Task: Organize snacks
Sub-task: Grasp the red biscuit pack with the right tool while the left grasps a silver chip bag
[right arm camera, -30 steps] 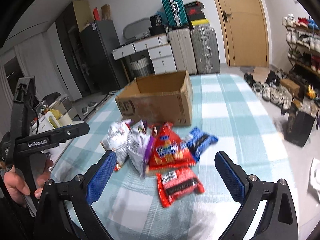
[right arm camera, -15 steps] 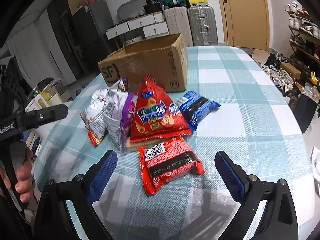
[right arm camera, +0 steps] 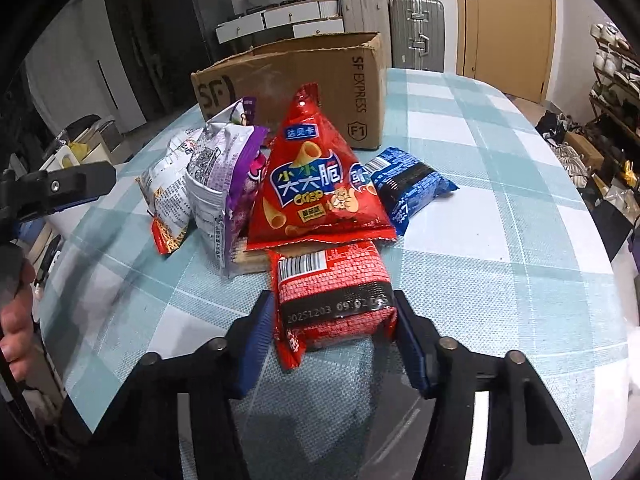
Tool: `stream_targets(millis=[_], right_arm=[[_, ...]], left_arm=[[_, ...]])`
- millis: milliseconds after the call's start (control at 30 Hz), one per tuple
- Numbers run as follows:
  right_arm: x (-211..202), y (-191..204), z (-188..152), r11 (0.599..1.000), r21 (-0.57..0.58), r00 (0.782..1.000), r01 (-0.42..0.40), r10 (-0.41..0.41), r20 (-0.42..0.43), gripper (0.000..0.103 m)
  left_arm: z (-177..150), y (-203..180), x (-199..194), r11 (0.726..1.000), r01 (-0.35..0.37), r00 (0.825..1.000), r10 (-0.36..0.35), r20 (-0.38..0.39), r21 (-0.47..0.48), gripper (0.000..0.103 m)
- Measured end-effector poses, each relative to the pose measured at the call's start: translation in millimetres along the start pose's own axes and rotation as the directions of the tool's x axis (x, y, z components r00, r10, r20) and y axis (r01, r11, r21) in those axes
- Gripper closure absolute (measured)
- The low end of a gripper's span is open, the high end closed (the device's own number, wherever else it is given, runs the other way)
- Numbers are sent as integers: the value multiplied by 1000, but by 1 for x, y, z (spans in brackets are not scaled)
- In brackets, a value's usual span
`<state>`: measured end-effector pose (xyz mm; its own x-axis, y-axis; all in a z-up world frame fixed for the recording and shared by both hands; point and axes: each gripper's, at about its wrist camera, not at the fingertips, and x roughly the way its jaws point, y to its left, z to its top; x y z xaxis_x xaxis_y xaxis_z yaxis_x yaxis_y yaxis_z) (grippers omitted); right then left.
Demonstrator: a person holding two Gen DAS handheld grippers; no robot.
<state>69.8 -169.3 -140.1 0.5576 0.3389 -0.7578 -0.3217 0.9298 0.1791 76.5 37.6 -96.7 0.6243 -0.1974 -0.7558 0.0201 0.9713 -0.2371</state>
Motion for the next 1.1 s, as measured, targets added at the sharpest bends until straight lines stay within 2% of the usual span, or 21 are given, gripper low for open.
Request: stream_targets(millis=[300,733,1100], right_arm=[[-8,-4,-2,1000,20,1000,-23,23,22,57],[-24,-15,-4,995,76,996,-67,62,63,58],[-33,-28,-7,991,109,993,-80,70,93,58]], left_arm=[[-2,-3,-3,1000,7,1000,-7,0,13,1],[4,-33,11,993,79,997,-76,-34,92,1],[12,-67,50,976,132,986,-112,-122,172,1]])
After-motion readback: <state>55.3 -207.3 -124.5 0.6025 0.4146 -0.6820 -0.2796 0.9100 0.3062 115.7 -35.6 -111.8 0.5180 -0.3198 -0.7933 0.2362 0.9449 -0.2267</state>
